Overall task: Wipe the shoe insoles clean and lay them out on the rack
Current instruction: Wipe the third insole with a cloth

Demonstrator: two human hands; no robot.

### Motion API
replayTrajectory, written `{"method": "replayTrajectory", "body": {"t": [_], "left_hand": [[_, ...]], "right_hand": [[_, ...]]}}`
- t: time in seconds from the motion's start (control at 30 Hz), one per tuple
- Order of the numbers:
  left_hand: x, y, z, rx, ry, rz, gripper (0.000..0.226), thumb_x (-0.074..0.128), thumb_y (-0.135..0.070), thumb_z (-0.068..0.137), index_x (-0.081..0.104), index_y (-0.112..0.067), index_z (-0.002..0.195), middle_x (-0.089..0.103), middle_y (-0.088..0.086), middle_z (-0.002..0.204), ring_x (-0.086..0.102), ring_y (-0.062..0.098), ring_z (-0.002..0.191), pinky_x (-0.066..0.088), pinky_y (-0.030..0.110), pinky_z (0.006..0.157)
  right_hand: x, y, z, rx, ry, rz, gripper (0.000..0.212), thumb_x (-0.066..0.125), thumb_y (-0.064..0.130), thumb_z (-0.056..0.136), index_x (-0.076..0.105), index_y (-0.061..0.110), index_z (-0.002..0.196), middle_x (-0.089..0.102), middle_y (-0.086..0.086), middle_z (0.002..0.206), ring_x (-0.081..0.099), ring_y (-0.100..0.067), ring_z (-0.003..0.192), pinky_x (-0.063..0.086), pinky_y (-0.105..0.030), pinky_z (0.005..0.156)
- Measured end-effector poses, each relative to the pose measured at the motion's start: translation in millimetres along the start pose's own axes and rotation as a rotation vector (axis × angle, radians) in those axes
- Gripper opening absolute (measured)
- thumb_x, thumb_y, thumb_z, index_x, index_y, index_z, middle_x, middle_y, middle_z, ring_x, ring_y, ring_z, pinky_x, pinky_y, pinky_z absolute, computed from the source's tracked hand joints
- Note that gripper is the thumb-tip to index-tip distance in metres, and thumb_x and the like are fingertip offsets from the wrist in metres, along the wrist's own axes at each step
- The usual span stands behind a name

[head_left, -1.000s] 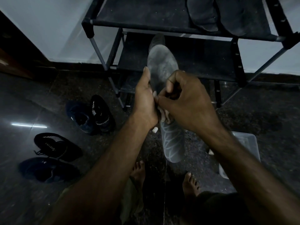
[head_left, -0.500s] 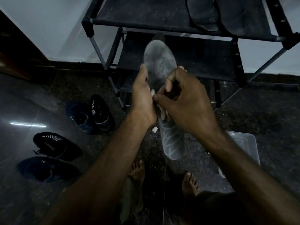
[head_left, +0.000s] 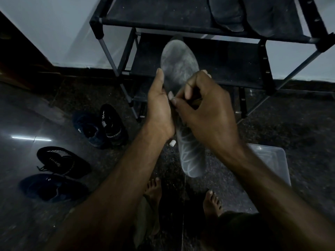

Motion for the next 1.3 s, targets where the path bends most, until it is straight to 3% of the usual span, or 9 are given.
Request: {"method": "replayTrajectory", "body": {"t": [0.1,0.2,0.43,0.6,0.83,0.93,1.07,1.2,1.3], "left_hand": [[3.9,-0.2,-2.1,0.015,-0.034,-0.006,0.067,0.031,-0.055,0.1,0.071,-0.003,0.111,0.068,0.02,0.113,0.068,0.029,0.103,0.053,0.04,0.095],[7.3,1.1,-2.6,0.024,-0.055,0.044,0.069,0.026,-0.053,0.101,0.077,-0.007,0.093,0.073,0.014,0.096,0.07,0.025,0.088,0.054,0.038,0.087],[6.6,-3.6,-4.7,-0.004,0.025,-0.045,0.078,0.027,-0.058,0.099,0.048,0.007,0.136,0.052,0.027,0.138,0.052,0.033,0.129,0.043,0.04,0.108],[10.6,-2.4,-5.2,0.004,0.011,-0.001,0.075,0.022,-0.056,0.101,0.077,-0.006,0.094,0.072,0.015,0.101,0.069,0.025,0.094,0.053,0.038,0.091],[10.2,-3.4,-8.8,0.004,0.036,-0.062,0.075,0.026,-0.056,0.1,0.059,0.007,0.122,0.054,0.029,0.134,0.051,0.037,0.129,0.043,0.041,0.108],[8.0,-1.1,-5.9,-0.015,0.059,-0.067,0.073,0.031,-0.058,0.098,0.054,0.003,0.132,0.053,0.027,0.136,0.052,0.036,0.129,0.038,0.045,0.112],[8.2,1.1,-3.8,-0.009,-0.017,-0.022,0.062,0.03,-0.056,0.1,0.066,-0.005,0.107,0.067,0.014,0.097,0.066,0.024,0.09,0.05,0.04,0.09],[13.0,-3.6,-7.2,0.007,0.024,-0.023,0.072,0.025,-0.055,0.1,0.076,-0.004,0.098,0.07,0.017,0.105,0.068,0.026,0.099,0.051,0.039,0.096],[12.9,-5.5,-7.2,0.01,0.04,-0.027,0.076,0.022,-0.055,0.1,0.078,-0.004,0.092,0.072,0.016,0.103,0.07,0.025,0.097,0.054,0.036,0.092]], "right_hand": [[-12.4,-13.7,8.5,-0.019,-0.082,-0.117,0.023,0.063,0.011,0.093,0.046,0.013,0.078,0.058,-0.004,0.067,0.06,-0.018,0.056,0.054,-0.04,0.06],[-20.4,-22.6,12.5,-0.017,-0.138,-0.152,0.026,0.064,0.012,0.093,0.043,0.017,0.077,0.058,-0.003,0.066,0.06,-0.017,0.057,0.055,-0.039,0.074],[-1.4,-3.3,1.1,-0.051,0.045,-0.023,0.022,0.066,0.004,0.088,0.049,0.011,0.077,0.061,-0.007,0.072,0.062,-0.018,0.064,0.053,-0.032,0.059],[-23.0,-22.7,13.2,-0.038,-0.11,-0.153,0.018,0.064,0.009,0.092,0.051,0.009,0.079,0.061,-0.002,0.074,0.065,-0.012,0.072,0.056,-0.034,0.069],[-4.6,2.7,1.4,-0.016,0.15,0.026,0.021,0.069,0.004,0.085,0.05,0.011,0.08,0.065,-0.006,0.076,0.066,-0.014,0.069,0.056,-0.03,0.063],[-10.6,-5.9,5.8,-0.027,0.075,-0.053,0.019,0.066,0.008,0.09,0.051,0.008,0.079,0.062,-0.003,0.07,0.062,-0.012,0.06,0.054,-0.032,0.056],[-13.7,-20.5,8.9,-0.041,-0.045,-0.189,0.014,0.063,0.008,0.093,0.055,0.006,0.082,0.059,0.002,0.073,0.06,-0.01,0.064,0.051,-0.023,0.057],[-15.1,-17.9,8.9,-0.097,-0.027,-0.267,0.006,0.065,0.013,0.092,0.067,0.007,0.09,0.06,0.004,0.086,0.055,-0.002,0.078,0.044,-0.009,0.082],[-18.0,-17.8,8.7,-0.096,0.059,-0.371,0.024,0.069,0.02,0.089,0.07,0.008,0.109,0.057,-0.005,0.105,0.056,-0.011,0.097,0.044,-0.011,0.089]]}}
Point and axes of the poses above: each hand's wrist, its own z-axis towards the middle knuckle, its own x-axis out of the palm, y = z × x, the point moved 1 cm from there along z, towards the middle knuckle
